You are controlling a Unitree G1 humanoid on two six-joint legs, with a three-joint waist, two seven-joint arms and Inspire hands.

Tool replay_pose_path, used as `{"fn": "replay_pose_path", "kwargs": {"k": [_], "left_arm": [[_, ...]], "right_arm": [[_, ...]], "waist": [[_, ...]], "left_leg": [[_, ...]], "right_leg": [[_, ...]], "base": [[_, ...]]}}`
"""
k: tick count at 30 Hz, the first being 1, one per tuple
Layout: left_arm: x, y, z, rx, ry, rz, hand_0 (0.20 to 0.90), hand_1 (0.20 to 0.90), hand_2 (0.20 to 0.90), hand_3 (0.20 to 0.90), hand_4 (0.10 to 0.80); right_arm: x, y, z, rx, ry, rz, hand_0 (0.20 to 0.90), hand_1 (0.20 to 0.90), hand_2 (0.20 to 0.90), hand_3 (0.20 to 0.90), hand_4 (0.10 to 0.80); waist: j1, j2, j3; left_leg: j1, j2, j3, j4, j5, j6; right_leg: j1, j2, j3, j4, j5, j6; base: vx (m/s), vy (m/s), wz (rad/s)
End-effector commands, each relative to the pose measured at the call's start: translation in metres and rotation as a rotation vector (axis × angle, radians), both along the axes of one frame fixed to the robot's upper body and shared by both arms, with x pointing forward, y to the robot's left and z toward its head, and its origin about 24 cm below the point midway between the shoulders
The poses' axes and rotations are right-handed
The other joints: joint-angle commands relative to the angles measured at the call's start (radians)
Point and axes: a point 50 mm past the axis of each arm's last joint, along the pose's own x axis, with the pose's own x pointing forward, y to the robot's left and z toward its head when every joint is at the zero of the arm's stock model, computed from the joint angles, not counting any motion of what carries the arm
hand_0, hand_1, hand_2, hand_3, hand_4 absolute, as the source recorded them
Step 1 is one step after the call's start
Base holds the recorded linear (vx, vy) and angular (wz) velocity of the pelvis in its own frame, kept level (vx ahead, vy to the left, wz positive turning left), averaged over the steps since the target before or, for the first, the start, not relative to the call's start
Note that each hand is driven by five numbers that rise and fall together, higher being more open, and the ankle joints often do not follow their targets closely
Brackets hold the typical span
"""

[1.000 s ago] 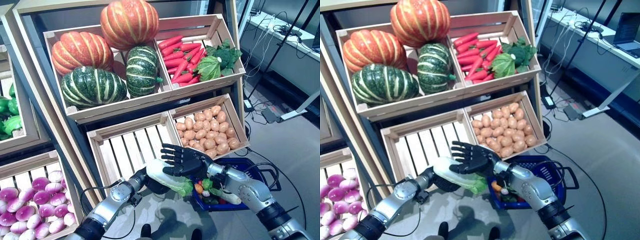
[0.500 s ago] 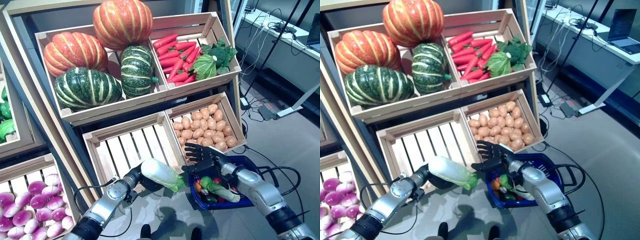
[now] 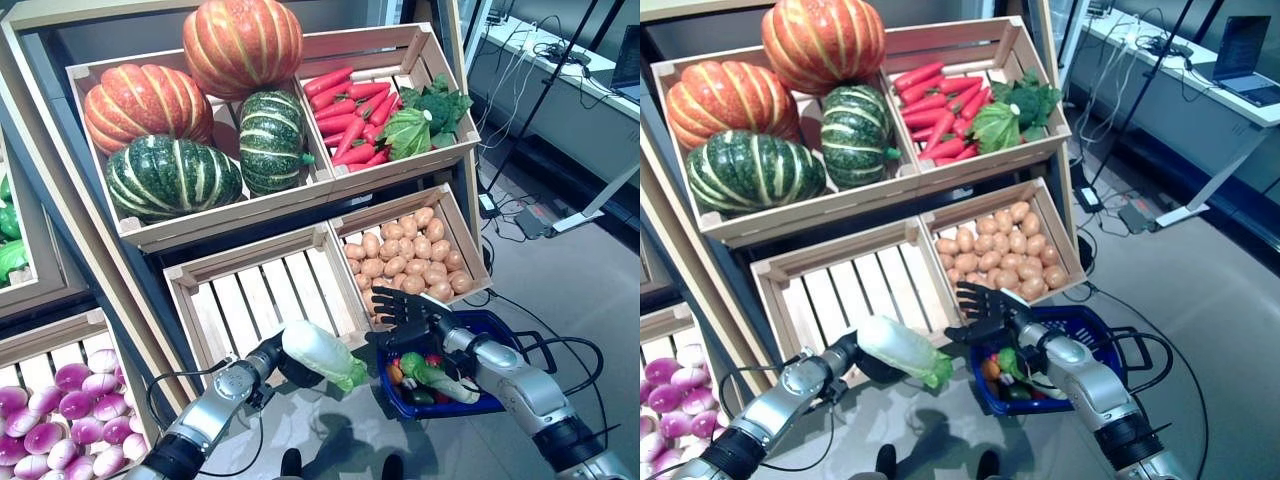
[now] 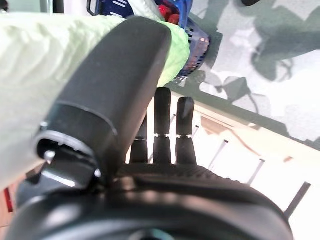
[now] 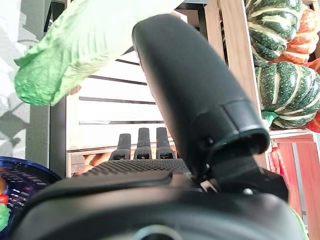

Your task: Put vegetables into the basket

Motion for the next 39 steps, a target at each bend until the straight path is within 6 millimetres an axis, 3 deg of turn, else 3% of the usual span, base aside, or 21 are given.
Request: {"fn": "replay_pose_path", "kwargs": {"k": [1,12,18,28,39], "left_arm": [[0.031,-0.006,0.044,-0.038,-0.203,-0.035,0.300,0.300,0.300,0.300,0.400],[0.031,-0.007,0.036,0.012,-0.157,-0.042,0.300,0.300,0.300,0.300,0.400],[0.029,0.005,0.030,0.217,-0.108,-0.073,0.300,0.300,0.300,0.300,0.400],[0.044,0.029,0.060,0.525,-0.202,-0.093,0.300,0.300,0.300,0.300,0.400],[0.043,0.038,0.062,0.459,-0.193,-0.008,0.300,0.300,0.300,0.300,0.400]], "right_arm": [[0.009,0.018,0.059,0.037,-0.329,0.134,0.900,0.900,0.900,0.900,0.800],[0.005,0.036,0.077,-0.051,-0.427,0.277,0.900,0.900,0.900,0.900,0.800],[0.006,0.039,0.080,-0.030,-0.429,0.230,0.900,0.900,0.900,0.900,0.800],[0.007,0.031,0.078,-0.015,-0.406,0.177,0.900,0.900,0.900,0.900,0.800],[0.007,0.027,0.072,0.008,-0.381,0.140,0.900,0.900,0.900,0.900,0.800]], "waist": [[0.007,-0.020,-0.042],[0.010,-0.021,-0.048],[0.010,-0.017,-0.048],[0.007,-0.009,-0.047],[0.008,-0.004,-0.049]], "left_leg": [[0.011,-0.012,-0.006,0.002,-0.066,-0.002],[0.011,-0.011,-0.009,0.002,-0.066,-0.005],[0.012,-0.011,-0.011,0.002,-0.064,-0.007],[0.005,-0.011,-0.016,0.002,-0.052,-0.008],[0.012,-0.009,-0.017,0.002,-0.061,-0.010]], "right_leg": [[0.041,-0.027,-0.017,0.005,-0.016,0.033],[0.041,-0.030,-0.017,0.005,-0.019,0.034],[0.042,-0.029,-0.012,0.005,-0.020,0.036],[0.036,-0.033,-0.015,0.005,-0.012,0.038],[0.043,-0.031,-0.015,0.005,-0.020,0.037]], "base": [[0.000,0.000,0.00],[0.000,0.000,0.00],[0.000,0.000,0.00],[-0.003,0.000,0.00],[0.000,0.000,0.00]]}}
